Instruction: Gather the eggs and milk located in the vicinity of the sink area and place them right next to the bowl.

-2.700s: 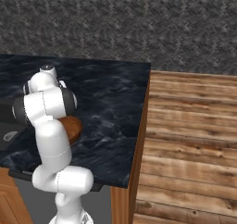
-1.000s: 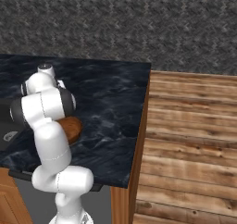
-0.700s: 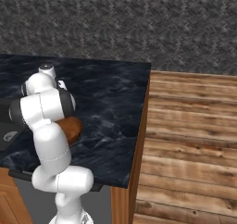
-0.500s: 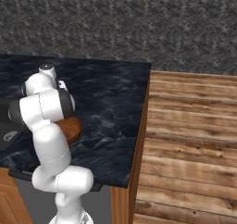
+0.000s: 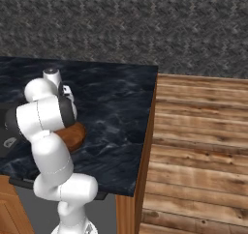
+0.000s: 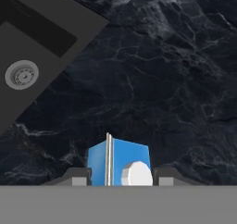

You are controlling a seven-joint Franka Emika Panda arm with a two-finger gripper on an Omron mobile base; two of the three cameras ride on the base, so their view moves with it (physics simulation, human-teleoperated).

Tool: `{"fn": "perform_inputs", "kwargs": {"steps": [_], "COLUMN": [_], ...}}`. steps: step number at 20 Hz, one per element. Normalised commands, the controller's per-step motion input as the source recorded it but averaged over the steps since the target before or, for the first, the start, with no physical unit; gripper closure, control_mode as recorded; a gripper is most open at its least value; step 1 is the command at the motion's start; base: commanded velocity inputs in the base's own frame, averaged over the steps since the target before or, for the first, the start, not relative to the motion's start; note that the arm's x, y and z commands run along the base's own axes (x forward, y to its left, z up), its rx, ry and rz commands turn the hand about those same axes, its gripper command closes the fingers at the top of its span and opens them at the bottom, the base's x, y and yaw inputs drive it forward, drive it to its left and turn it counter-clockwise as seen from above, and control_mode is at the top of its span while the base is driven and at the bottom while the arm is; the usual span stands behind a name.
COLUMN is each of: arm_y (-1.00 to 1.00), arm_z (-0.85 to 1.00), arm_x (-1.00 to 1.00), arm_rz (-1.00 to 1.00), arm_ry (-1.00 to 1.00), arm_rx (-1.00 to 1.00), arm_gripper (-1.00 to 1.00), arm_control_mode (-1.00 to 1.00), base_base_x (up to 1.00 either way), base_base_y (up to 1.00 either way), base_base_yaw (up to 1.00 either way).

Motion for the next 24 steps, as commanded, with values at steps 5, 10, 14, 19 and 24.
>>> {"fn": "perform_inputs", "kwargs": {"steps": [5, 10, 14, 19, 24], "arm_y": [-0.14, -0.13, -0.14, -0.1, -0.06], "arm_z": [0.0, -0.02, 0.0, -0.02, -0.01], "arm_x": [-0.09, -0.07, -0.08, -0.08, -0.14], "arm_rz": [0.0, 0.0, 0.0, 0.0, 0.0], "arm_ry": [0.0, 0.0, 0.0, 0.0, -0.01], "arm_rx": [0.03, 0.02, 0.02, 0.01, 0.0], "arm_gripper": [1.0, 1.0, 1.0, 1.0, 1.0], "arm_control_mode": [-1.0, -1.0, -1.0, -1.0, -1.0], "base_base_x": [0.0, 0.0, 0.0, 0.0, 0.0], "base_base_y": [0.0, 0.0, 0.0, 0.0, 0.0], "base_base_yaw": [0.0, 0.0, 0.0, 0.0, 0.0]}}
